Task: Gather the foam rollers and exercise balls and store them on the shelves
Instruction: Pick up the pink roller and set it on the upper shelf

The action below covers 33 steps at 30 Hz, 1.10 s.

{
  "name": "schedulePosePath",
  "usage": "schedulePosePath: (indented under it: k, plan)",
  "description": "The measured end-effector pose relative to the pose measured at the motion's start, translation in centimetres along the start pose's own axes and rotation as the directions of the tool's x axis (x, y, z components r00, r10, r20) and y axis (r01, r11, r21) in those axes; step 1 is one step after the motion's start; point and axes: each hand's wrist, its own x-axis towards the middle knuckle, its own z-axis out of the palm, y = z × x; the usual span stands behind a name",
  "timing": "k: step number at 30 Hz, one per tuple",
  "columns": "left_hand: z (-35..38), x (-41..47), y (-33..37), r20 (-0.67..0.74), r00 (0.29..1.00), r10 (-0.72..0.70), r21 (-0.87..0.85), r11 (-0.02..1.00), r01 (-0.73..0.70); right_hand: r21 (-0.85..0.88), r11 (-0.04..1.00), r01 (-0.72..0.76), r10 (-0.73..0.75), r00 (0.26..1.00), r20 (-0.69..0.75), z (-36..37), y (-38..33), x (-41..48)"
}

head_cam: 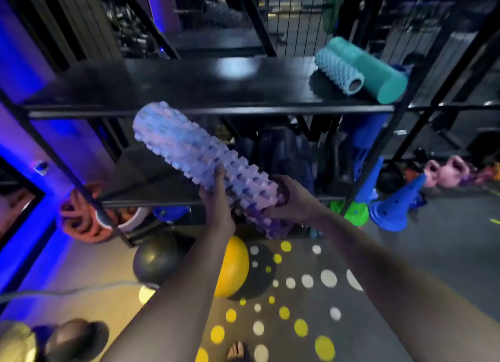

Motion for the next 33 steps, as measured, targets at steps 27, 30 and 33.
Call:
schedulePosePath:
  k: [27,30,33]
  plan:
    - [42.5,24.2,1.1,0.425,0.888,0.176,0.295,0.901,-0.319,0.510,0.852,-0.119,0.367,0.831,-0.419,-29.0,9.0,26.3]
    - [45.4,26.3,1.2,0.454,0.874,0.174,0.352,0.866,-0.356,0.288,0.930,-0.230,0.333,0.858,-0.392,-31.6,9.1,29.1]
    - [46.7,28.4,0.2,0.463,0.876,0.135,0.540,0.742,-0.399,0.018,0.955,-0.297,0.281,0.880,-0.384,-32.7,10.3,31.3]
